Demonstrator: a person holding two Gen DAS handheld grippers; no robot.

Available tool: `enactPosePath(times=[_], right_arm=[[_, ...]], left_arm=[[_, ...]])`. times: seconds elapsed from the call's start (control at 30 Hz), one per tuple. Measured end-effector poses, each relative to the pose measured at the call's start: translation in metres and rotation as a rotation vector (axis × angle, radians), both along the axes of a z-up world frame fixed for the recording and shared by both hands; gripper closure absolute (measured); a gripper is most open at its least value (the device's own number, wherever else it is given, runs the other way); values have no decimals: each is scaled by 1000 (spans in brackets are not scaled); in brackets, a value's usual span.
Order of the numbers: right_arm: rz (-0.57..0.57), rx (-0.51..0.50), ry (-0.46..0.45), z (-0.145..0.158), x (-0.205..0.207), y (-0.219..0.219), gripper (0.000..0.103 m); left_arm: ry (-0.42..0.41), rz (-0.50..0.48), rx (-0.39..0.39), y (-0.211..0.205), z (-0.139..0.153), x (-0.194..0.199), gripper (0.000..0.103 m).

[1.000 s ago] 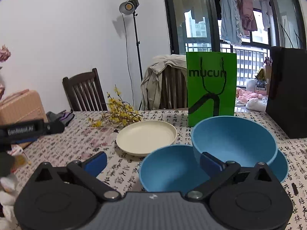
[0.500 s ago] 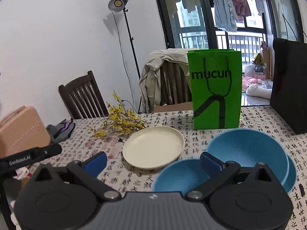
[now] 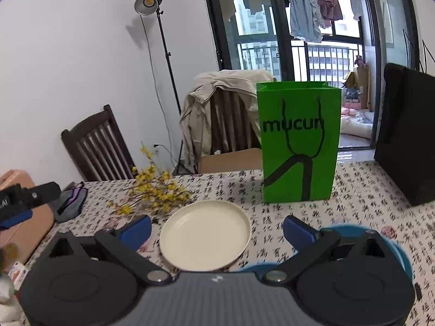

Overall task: Organize plates and bowls
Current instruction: 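Move both grippers toward the last cream plate beside the yellow flowers, then position both grippers around the rim of the cream plate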

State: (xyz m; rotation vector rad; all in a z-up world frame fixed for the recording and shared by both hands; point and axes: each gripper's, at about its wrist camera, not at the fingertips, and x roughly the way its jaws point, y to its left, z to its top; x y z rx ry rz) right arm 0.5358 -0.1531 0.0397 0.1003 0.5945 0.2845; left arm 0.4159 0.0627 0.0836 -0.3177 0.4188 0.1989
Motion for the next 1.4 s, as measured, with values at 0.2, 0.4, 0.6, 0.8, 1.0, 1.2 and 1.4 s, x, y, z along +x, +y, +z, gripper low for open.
enactPosePath(times=[0.2, 0.4, 0.6, 0.8, 1.0, 1.2, 1.4], right_arm=[[-31, -21, 31, -4, 40, 8, 0], [-56, -37, 62, -18, 82, 17, 0], [-79, -62, 120, -51, 120, 28, 0], [-94, -95, 187, -88, 149, 39, 1], [-94, -146, 235, -116, 168, 49, 4], [-118, -178, 269, -134, 181, 53, 7], [-129, -233, 307, -148, 189, 59, 20]], left_arm=[[36, 45, -33, 12, -5, 36, 0], [66, 60, -55, 19, -22, 73, 0], [114, 24, -80, 17, -54, 105, 0], [170, 1, -83, 10, -95, 132, 0], [245, 1, -117, 12, -137, 156, 0], [267, -6, -106, 16, -156, 163, 0], [305, -26, -90, 9, -173, 174, 6]])
